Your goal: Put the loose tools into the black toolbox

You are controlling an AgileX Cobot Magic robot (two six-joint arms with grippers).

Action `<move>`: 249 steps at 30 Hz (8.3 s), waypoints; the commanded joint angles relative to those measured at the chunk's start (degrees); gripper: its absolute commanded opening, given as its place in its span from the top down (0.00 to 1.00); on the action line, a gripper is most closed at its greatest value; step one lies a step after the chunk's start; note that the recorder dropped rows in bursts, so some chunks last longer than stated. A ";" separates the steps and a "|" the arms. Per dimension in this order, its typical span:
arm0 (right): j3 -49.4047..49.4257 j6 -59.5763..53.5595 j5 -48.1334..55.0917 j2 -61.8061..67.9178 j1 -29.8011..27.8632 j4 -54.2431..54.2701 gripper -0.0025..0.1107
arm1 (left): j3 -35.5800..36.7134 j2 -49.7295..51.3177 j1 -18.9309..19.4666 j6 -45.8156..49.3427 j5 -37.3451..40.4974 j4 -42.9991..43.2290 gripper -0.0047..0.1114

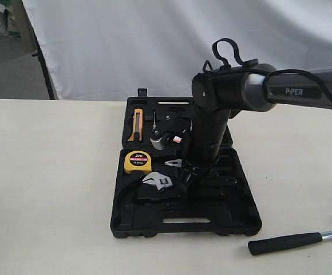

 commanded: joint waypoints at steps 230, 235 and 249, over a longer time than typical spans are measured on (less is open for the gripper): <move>37.71 68.22 -44.36 -27.38 -26.69 -32.24 0.98 | -0.15 -0.18 1.45 -0.27 -0.41 0.25 0.95; 37.71 57.44 -50.04 -29.22 -18.38 -32.49 0.98 | -0.15 -0.18 1.45 -0.27 -0.41 0.25 0.95; 37.58 39.10 -53.05 -28.98 2.54 -35.03 0.98 | -0.15 -0.18 1.45 -0.27 -0.41 0.25 0.95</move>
